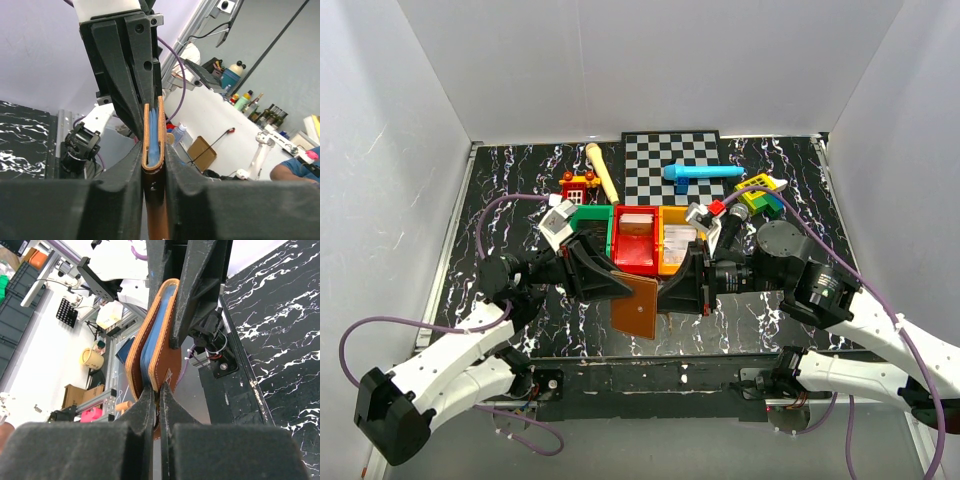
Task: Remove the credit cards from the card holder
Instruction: Open the card holder.
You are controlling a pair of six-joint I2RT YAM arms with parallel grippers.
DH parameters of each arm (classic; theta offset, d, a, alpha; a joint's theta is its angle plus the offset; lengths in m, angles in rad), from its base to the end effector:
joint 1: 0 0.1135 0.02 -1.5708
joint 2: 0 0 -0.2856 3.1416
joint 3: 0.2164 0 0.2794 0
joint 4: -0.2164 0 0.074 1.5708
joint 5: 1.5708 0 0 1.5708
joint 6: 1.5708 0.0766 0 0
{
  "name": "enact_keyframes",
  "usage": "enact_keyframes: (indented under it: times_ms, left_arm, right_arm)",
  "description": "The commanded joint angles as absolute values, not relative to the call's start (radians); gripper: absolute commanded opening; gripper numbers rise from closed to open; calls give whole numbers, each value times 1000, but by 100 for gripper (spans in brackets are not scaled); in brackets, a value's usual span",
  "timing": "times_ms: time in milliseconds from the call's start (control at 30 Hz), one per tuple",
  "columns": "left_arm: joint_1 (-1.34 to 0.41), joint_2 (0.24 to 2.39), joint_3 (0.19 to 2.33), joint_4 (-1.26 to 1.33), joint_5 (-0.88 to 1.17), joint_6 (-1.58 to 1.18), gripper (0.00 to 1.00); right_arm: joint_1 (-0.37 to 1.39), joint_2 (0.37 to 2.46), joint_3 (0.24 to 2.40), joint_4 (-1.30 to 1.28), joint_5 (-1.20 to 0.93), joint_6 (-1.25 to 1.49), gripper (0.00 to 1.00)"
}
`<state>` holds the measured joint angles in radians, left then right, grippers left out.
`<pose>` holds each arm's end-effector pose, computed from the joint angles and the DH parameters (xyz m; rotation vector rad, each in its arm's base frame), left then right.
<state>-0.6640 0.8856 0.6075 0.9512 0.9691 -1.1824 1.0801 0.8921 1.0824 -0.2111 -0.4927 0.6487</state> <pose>0.1264 -0.1791 0.3906 0.8076 1.2584 -1.9919 0.0806 0.2277 0.4434 -0.8328 1.6929 1.6639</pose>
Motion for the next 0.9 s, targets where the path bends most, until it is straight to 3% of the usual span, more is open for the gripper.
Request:
enact_keyframes:
  times_ms: [0, 167, 300, 867]
  left_arm:
    - [-669, 862, 637, 859, 845, -1098, 25]
    - [-669, 793, 623, 695, 769, -1008, 55]
    - [-669, 743, 620, 451, 664, -891, 57]
    - [-670, 683, 535, 301, 606, -933, 59]
  right_arm:
    - [1091, 928, 1071, -170, -437, 663, 1]
    - [1089, 907, 1080, -230, -367, 640, 1]
    - [1089, 908, 1124, -328, -312, 603, 1]
    - [1089, 994, 1239, -621, -29, 589, 1]
